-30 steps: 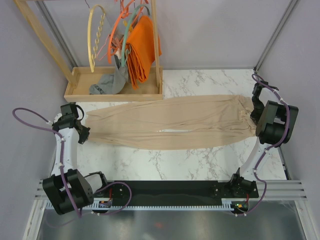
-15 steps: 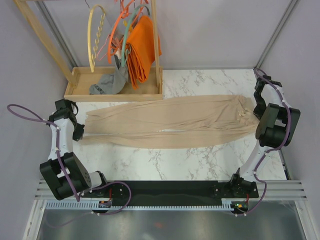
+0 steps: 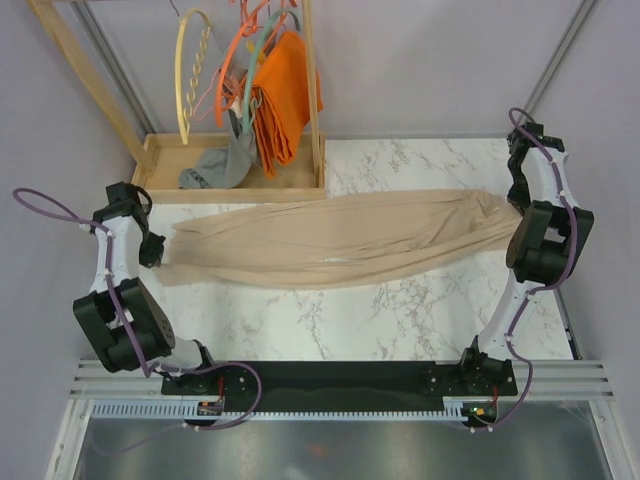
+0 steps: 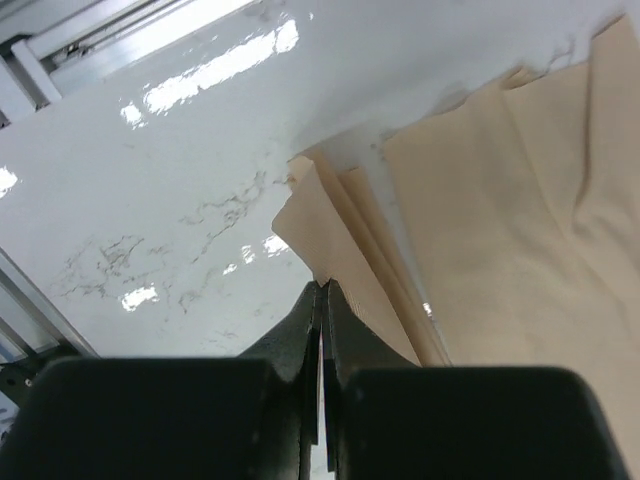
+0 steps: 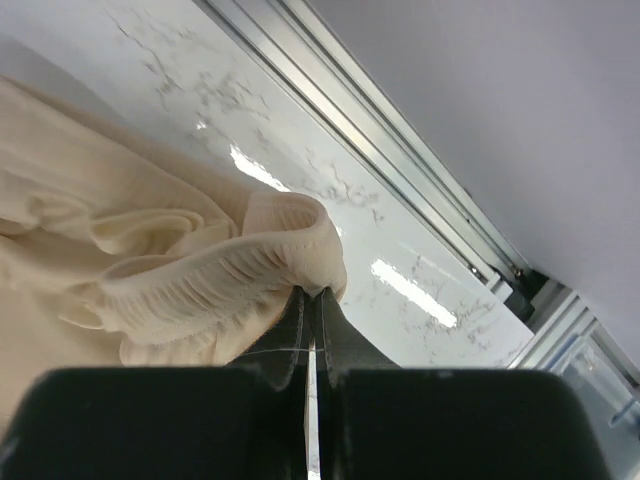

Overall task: Place the trousers on the hanger
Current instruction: Fold the trousers at the center of the board.

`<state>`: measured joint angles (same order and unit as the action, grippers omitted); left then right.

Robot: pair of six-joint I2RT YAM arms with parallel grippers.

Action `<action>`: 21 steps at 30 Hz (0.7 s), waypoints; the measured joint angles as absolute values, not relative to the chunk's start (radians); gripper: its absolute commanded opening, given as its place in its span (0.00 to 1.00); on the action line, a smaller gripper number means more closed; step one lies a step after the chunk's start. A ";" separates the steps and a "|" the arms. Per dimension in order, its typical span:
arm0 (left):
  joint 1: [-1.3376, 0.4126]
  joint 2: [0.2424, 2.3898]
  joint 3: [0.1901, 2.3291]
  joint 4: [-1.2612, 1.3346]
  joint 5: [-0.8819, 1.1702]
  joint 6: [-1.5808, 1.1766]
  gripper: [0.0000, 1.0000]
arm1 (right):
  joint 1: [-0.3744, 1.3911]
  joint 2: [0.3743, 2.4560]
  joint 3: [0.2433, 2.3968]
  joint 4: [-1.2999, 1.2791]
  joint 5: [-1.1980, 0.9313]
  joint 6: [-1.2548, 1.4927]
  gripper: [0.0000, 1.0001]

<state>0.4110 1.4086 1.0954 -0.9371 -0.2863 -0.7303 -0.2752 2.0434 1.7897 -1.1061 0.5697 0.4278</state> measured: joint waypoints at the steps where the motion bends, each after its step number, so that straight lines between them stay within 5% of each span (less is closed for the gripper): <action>1: 0.411 1.433 1.127 -0.941 -0.285 -0.724 0.02 | -0.275 2.060 1.832 -1.107 0.569 0.422 0.00; 21: 0.408 1.831 1.513 -0.937 -0.152 -0.574 0.02 | -0.274 2.291 2.190 -1.129 0.344 0.336 0.00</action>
